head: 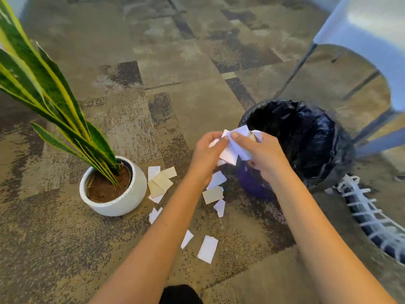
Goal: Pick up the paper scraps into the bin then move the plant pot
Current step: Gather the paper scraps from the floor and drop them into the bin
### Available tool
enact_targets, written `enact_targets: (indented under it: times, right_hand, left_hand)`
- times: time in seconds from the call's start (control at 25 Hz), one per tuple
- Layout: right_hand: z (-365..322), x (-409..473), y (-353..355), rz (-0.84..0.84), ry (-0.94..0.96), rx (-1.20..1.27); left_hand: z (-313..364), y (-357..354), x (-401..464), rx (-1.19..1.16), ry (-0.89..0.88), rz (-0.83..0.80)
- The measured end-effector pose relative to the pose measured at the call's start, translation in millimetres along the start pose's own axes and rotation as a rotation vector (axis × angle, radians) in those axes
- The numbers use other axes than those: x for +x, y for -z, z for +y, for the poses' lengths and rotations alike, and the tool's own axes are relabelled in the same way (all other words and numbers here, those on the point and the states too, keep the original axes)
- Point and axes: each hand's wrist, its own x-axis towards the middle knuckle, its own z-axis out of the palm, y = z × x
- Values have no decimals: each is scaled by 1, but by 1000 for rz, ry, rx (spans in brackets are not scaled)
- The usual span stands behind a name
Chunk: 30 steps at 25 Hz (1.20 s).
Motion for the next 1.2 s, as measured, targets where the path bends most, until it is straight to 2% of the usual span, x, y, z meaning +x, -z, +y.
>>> enact_targets:
  times: [0.12, 0.2, 0.28, 0.36, 0.44, 0.56, 0.64, 0.76, 0.84, 0.92, 1.0, 1.08, 1.12, 1.2]
  right_hand:
    - [-19, 22, 45, 90, 18, -50]
    - [-16, 49, 72, 167, -101, -35]
    - [-6, 69, 92, 221, -316, -46]
    - [8, 81, 109, 199, -456, -54]
    - [12, 82, 117, 177, -490, -41]
    - [9, 74, 116, 159, -481, -65]
    - [7, 65, 102, 211, -345, -202]
    - [11, 48, 74, 457, 34, -406]
    - [17, 37, 50, 589, 252, -435]
    - [26, 24, 23, 642, 474, -385]
    - [41, 9, -3, 572, 670, -369]
    - [72, -3, -25, 386, 769, -439]
    - [94, -7, -32, 291, 769, -481]
    - [140, -10, -40, 115, 651, -549]
  left_hand:
    - [25, -57, 21, 246, -59, -82]
    - [29, -90, 36, 396, -26, -143]
    - [26, -110, 48, 353, 129, -221]
    - [23, -119, 51, 214, 286, -288]
    - [21, -121, 52, 155, 338, -350]
    - [23, -117, 47, 173, 293, -431]
    - [25, -110, 43, 239, 167, -412]
    - [26, -89, 36, 280, -6, -314]
    - [18, -68, 33, 307, -99, -238]
    - [2, -43, 31, 360, -168, -171]
    - [-20, -17, 27, 420, -189, -119]
    - [-50, 14, 23, 555, -189, -87]
    - [-68, 31, 21, 642, -168, -90]
    - [-108, 65, 20, 852, -101, -119]
